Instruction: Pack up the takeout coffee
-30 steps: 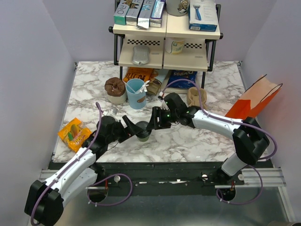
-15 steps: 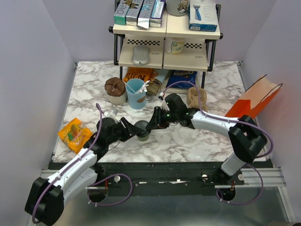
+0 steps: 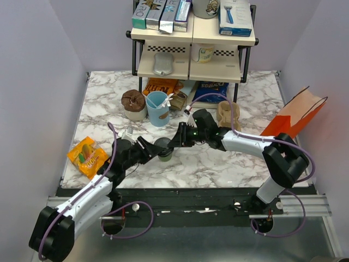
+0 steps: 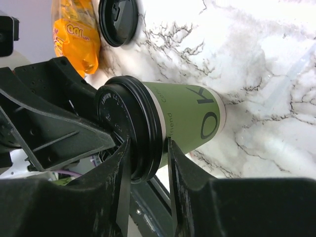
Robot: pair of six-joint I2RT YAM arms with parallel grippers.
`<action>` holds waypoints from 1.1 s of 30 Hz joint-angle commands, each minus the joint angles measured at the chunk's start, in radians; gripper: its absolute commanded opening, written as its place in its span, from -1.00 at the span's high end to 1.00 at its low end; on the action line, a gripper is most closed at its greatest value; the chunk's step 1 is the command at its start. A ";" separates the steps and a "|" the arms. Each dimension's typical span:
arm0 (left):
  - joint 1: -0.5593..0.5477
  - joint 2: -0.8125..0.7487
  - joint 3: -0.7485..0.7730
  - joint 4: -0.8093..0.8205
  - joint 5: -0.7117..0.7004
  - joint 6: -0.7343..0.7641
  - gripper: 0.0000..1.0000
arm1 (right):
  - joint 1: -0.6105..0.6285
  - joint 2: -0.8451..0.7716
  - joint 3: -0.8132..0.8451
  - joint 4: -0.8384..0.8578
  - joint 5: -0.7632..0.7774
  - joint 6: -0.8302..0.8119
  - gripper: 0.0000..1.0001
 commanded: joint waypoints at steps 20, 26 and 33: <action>-0.008 -0.038 0.146 -0.206 -0.011 0.136 -0.94 | 0.019 0.110 0.391 -0.488 0.086 -0.267 -0.31; -0.007 -0.107 0.186 -0.334 -0.097 0.164 -0.98 | 0.019 0.073 0.397 -0.505 0.101 -0.234 -0.43; 0.002 -0.109 0.184 -0.353 -0.126 0.167 -0.98 | 0.019 0.001 0.264 -0.436 0.097 -0.180 -0.36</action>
